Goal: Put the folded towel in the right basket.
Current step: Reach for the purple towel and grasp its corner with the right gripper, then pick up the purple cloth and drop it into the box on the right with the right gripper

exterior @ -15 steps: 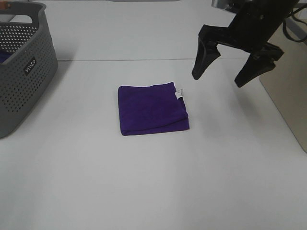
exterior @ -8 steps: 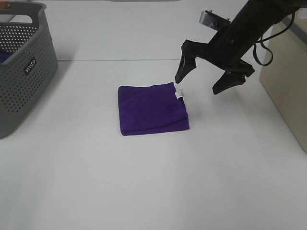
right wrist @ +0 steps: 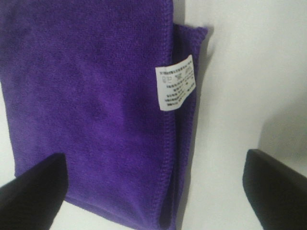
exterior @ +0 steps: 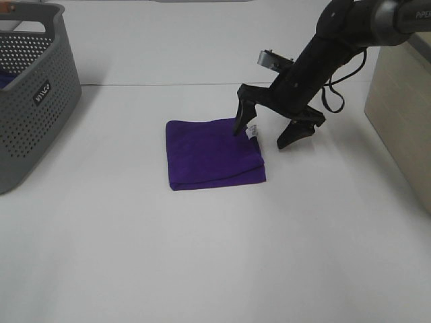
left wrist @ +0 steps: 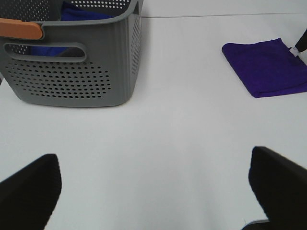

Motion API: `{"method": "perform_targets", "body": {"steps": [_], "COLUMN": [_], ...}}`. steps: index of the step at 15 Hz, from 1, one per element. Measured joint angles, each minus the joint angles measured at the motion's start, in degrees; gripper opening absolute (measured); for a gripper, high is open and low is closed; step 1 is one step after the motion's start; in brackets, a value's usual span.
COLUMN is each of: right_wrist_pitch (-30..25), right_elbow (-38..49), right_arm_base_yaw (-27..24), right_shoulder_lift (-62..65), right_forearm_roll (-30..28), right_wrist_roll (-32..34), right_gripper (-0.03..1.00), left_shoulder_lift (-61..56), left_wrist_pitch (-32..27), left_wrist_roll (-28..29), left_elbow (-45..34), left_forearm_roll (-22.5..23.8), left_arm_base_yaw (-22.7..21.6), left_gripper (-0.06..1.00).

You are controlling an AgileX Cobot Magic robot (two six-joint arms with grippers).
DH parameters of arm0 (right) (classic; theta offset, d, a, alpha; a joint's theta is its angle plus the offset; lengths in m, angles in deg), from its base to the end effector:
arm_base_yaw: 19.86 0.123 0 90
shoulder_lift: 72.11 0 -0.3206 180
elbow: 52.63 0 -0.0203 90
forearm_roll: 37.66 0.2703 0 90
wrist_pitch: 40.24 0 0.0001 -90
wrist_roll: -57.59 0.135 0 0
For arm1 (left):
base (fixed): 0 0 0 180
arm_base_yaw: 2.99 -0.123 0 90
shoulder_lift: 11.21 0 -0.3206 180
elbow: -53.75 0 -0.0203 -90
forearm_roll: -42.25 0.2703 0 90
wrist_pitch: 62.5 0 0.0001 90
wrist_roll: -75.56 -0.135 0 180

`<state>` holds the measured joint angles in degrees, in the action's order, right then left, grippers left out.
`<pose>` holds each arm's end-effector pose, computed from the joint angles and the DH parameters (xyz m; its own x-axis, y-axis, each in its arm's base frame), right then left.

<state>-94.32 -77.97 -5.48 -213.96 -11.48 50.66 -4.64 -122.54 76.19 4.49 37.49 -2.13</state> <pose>0.5014 0.1784 0.0954 -0.9828 -0.0985 -0.1565 -0.1518 0.9130 0.3787 0.0148 -0.0099 0.2696 -0.4385 -0.0458 -0.8976 0.0567 0.9953 -0.0785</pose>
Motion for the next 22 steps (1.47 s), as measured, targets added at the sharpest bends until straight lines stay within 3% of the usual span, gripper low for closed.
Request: {"method": "perform_targets", "body": {"steps": [5, 10, 14, 16, 17, 21, 22], "right_wrist_pitch": [-0.97, -1.89, -0.46, 2.75, 4.93, 8.14, 8.19], "right_elbow": [-0.92, -1.55, -2.12, -2.64, -2.64, -2.69, -2.75], "right_arm_base_yaw": [0.0, 0.0, 2.58, 5.61, 7.1, 9.0, 9.0], "right_shoulder_lift": [-2.46, -4.47, -6.07, -7.1, -7.68, -9.8, -9.8], "right_forearm_roll": [0.34, 8.82, 10.49, 11.34, 11.46, 12.43, 12.43], "right_wrist_roll": [0.0, 0.0, 2.29, 4.13, 4.98, 6.93, 6.93], "right_gripper": [0.94, 0.93, 0.85, 0.74, 0.64, 0.07, 0.06], "left_shoulder_lift": [0.0, 0.0, 0.0, 0.0, 0.0, 0.0, 0.0], "left_wrist_pitch": [0.0, 0.0, 0.0, 0.0, 0.0, 0.0, 0.0], "left_wrist_roll": [0.0, 0.0, 0.0, 0.0, 0.0, 0.0, 0.0], "left_elbow": [0.0, 0.0, 0.0, 0.0, 0.0, 0.0, 0.0], "left_forearm_roll": [-0.06, -0.17, -0.17, -0.17, -0.17, -0.17, -0.17], "left_arm_base_yaw": [0.0, 0.0, 0.0, 0.0, 0.0, 0.0, 0.0], "left_gripper": [0.99, 0.99, 0.99, 0.99, 0.99, 0.99, 0.99]}}
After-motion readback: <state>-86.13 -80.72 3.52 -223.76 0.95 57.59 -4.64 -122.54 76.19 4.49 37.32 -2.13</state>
